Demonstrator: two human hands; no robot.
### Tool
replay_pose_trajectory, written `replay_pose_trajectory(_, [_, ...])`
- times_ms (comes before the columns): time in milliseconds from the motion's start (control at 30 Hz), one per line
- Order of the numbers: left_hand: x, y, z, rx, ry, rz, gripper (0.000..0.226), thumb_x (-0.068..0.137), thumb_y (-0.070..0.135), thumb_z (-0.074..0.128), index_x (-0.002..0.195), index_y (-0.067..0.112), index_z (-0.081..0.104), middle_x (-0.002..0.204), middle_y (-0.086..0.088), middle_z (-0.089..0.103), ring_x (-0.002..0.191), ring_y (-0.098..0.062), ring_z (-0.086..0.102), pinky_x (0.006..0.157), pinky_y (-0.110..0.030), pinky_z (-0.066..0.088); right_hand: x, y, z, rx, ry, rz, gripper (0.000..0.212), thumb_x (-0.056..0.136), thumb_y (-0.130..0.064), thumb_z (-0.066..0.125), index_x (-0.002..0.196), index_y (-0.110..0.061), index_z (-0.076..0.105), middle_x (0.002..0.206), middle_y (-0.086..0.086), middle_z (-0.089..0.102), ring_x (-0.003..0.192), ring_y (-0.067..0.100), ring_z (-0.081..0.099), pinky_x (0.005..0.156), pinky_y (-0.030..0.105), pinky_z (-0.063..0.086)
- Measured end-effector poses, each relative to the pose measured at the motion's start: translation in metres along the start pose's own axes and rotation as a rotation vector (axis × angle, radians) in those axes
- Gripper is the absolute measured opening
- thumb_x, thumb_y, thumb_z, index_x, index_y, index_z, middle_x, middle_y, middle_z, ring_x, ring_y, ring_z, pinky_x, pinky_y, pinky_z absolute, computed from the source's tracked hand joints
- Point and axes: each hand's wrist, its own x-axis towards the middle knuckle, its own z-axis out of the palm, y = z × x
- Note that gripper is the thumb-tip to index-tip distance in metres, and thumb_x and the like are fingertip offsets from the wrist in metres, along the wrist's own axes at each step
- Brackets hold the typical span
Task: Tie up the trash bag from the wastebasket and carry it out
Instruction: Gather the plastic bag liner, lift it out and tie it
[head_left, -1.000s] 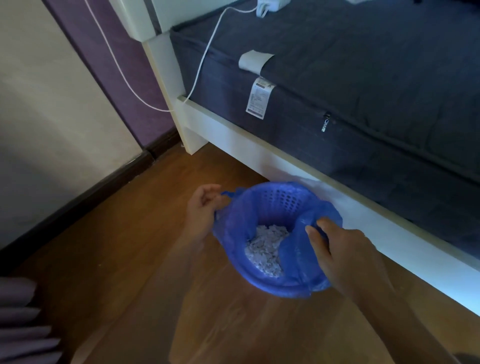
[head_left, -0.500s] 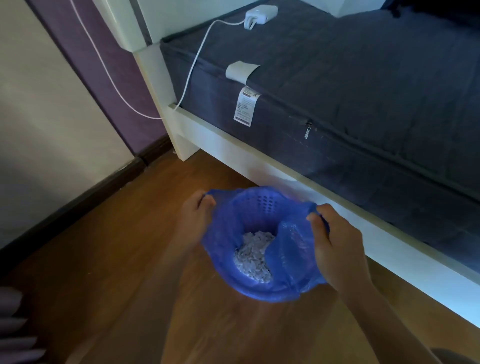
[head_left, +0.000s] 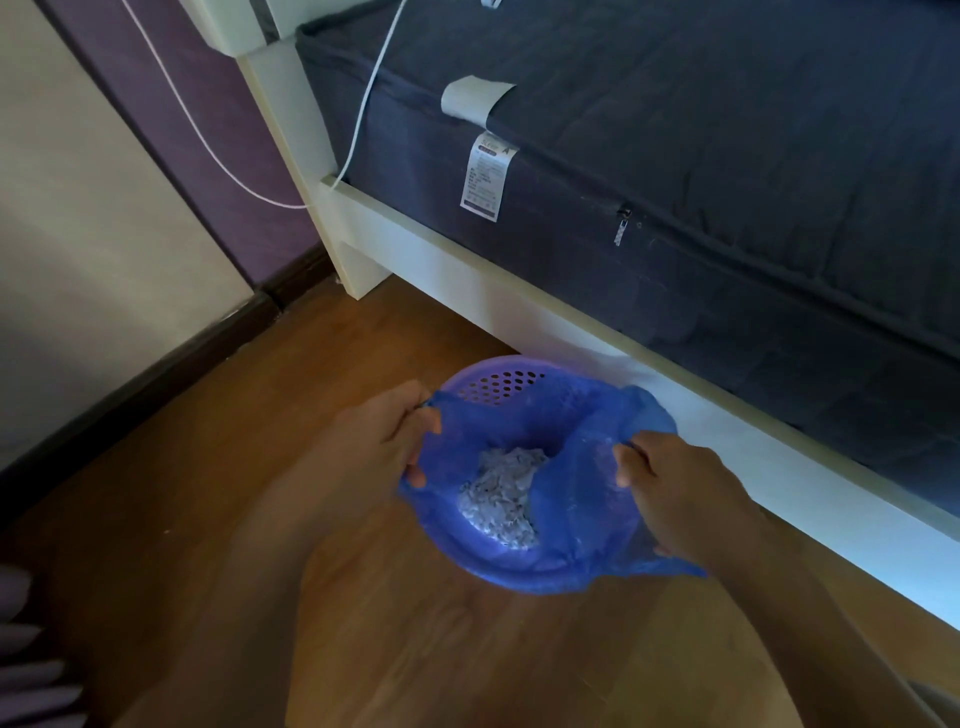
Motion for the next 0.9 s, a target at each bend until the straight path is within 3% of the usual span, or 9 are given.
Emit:
replay_pose_trajectory(67, [-0.003,0.015,-0.001,-0.085,-0.034,-0.025,0.025,0.102,0.011,0.041,0.083,0.012,0.057,0.065,-0.008,0.057,0.056,-0.011,0.061,0.055,-0.036,0.050,-0.001,-0.007,-0.009,0.104,-0.004,0.028,0.033,0.103,-0.037,0.034,0.077,-0.020,0.047,0.066,-0.004,0.048,0.068,0.016,0.053,0.064,0.030,0.046])
replay_pose_trajectory(167, [-0.002,0.033,0.005,-0.285,-0.131,-0.109,0.023,0.103,0.013,0.040,0.091,0.008,0.059,0.070,-0.006,0.052,0.062,-0.018,0.064,0.061,-0.037,0.058,-0.004,-0.027,-0.018,0.695,-0.091,0.194,0.037,0.103,-0.034,0.040,0.071,-0.017,0.049,0.058,0.001,0.039,0.052,0.015,0.038,0.043,0.025,0.040])
replay_pose_trajectory(267, [0.007,0.040,0.016,-0.402,-0.144,-0.176,0.023,0.104,0.015,0.039,0.094,0.008,0.059,0.070,-0.004,0.048,0.061,-0.014,0.064,0.064,-0.038,0.061,-0.001,-0.043,-0.018,1.341,-0.197,0.333,0.037,0.102,-0.035,0.045,0.070,-0.017,0.050,0.050,-0.003,0.031,0.038,0.009,0.026,0.034,0.020,0.034])
replay_pose_trajectory(333, [0.013,0.041,0.024,-0.514,-0.120,-0.228,0.022,0.104,0.016,0.040,0.094,0.010,0.059,0.068,-0.002,0.046,0.058,-0.011,0.062,0.058,-0.037,0.062,0.003,-0.050,-0.016,1.738,-0.283,0.384,0.036,0.102,-0.033,0.045,0.072,-0.015,0.051,0.049,-0.004,0.027,0.035,0.006,0.024,0.029,0.014,0.029])
replay_pose_trajectory(467, [0.016,0.046,0.039,-0.785,-0.047,-0.264,0.022,0.103,0.016,0.042,0.093,0.010,0.061,0.063,0.001,0.047,0.060,-0.011,0.060,0.058,-0.032,0.059,0.012,-0.057,-0.015,2.169,-0.304,0.387,0.033,0.103,-0.028,0.043,0.075,-0.012,0.050,0.049,-0.003,0.026,0.034,0.007,0.026,0.029,0.014,0.029])
replay_pose_trajectory(567, [0.019,0.048,0.045,-0.967,0.010,-0.268,0.023,0.102,0.014,0.042,0.092,0.008,0.062,0.066,-0.001,0.052,0.065,-0.013,0.064,0.068,-0.035,0.062,0.019,-0.059,-0.015,2.050,-0.186,0.375,0.028,0.102,-0.020,0.044,0.080,-0.008,0.055,0.049,-0.001,0.033,0.036,0.009,0.030,0.034,0.017,0.036])
replay_pose_trajectory(733, [0.022,0.032,0.028,-0.730,0.230,-0.201,0.020,0.099,0.016,0.049,0.091,0.013,0.067,0.079,-0.006,0.067,0.080,-0.019,0.069,0.076,-0.030,0.060,0.018,-0.046,-0.022,1.004,0.193,0.048,0.020,0.095,-0.028,0.061,0.093,-0.010,0.069,0.056,-0.009,0.058,0.052,0.007,0.058,0.061,0.023,0.052])
replay_pose_trajectory(800, [0.022,0.027,0.018,-0.549,0.298,-0.117,0.019,0.098,0.019,0.051,0.092,0.017,0.069,0.088,-0.004,0.071,0.086,-0.017,0.070,0.073,-0.026,0.058,0.015,-0.039,-0.027,0.905,0.298,-0.012,0.018,0.090,-0.035,0.066,0.099,-0.021,0.072,0.084,-0.013,0.070,0.075,0.006,0.069,0.065,0.020,0.055])
replay_pose_trajectory(900, [0.024,0.026,0.010,-0.382,0.321,0.027,0.018,0.096,0.019,0.056,0.090,0.024,0.072,0.101,-0.004,0.069,0.097,-0.019,0.066,0.080,-0.030,0.054,0.014,-0.028,-0.035,0.858,0.397,-0.114,0.019,0.085,-0.035,0.069,0.102,-0.027,0.074,0.124,-0.010,0.059,0.111,0.008,0.061,0.079,0.011,0.051])
